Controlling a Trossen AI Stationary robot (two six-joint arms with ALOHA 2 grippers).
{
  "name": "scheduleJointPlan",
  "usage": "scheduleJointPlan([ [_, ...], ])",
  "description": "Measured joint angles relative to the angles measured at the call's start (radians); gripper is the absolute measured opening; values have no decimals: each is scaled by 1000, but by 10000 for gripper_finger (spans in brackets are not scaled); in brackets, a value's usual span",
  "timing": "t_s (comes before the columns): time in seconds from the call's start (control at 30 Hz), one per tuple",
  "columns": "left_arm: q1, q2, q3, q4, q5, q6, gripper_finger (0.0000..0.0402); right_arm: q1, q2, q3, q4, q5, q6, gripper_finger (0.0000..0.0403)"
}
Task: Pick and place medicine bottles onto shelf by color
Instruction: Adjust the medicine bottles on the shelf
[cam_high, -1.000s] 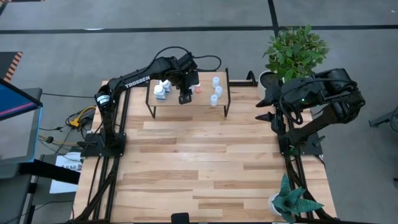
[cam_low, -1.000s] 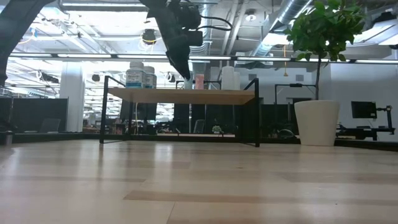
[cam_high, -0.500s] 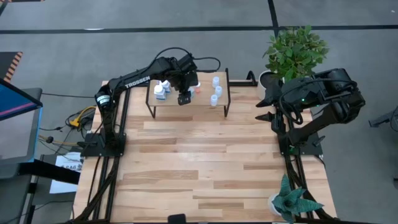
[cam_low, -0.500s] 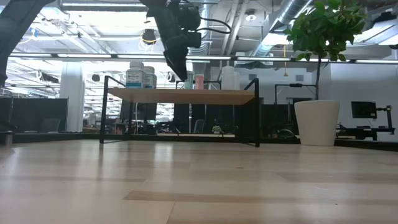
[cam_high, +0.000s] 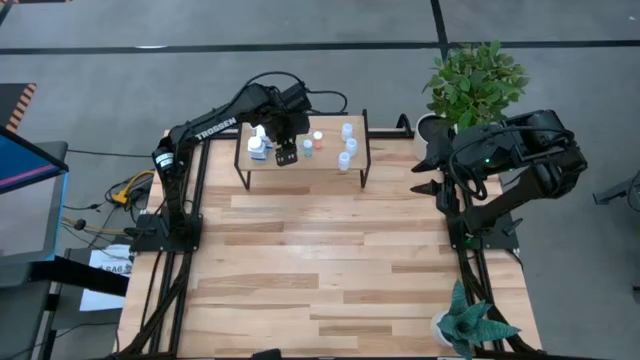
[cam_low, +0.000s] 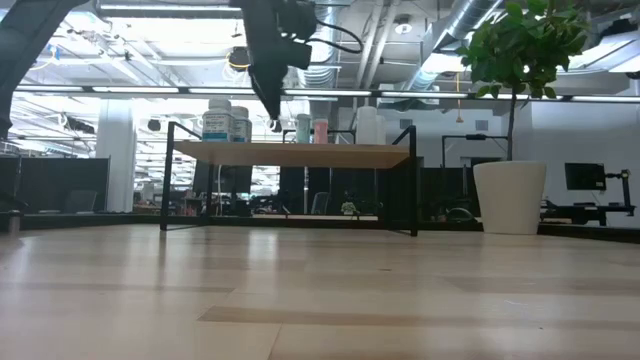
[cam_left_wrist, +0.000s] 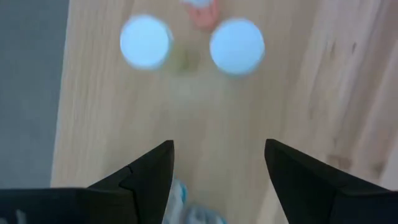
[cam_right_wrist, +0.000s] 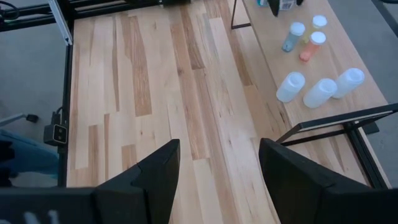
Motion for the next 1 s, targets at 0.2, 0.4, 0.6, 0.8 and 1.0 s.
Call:
scheduleJointPlan([
  [0.2, -34, 0, 103, -193, 0, -115, 238, -23, 28, 1, 32, 62, -19, 240],
  [0.4, -78, -61, 129, -186, 7, -185, 238, -87, 138, 1, 59, 136, -12, 240],
  [0.6, -97, -155, 122, -193, 1, -237, 238, -174, 275, 0, 17, 127, -52, 240],
  [0.8, -97, -264, 77, -190, -1, -316, 238, -269, 364, -30, 7, 8, -127, 237],
  [1.0, -97, -412, -81, -192, -1, -354, 238, -307, 335, -175, 130, -13, -173, 196],
])
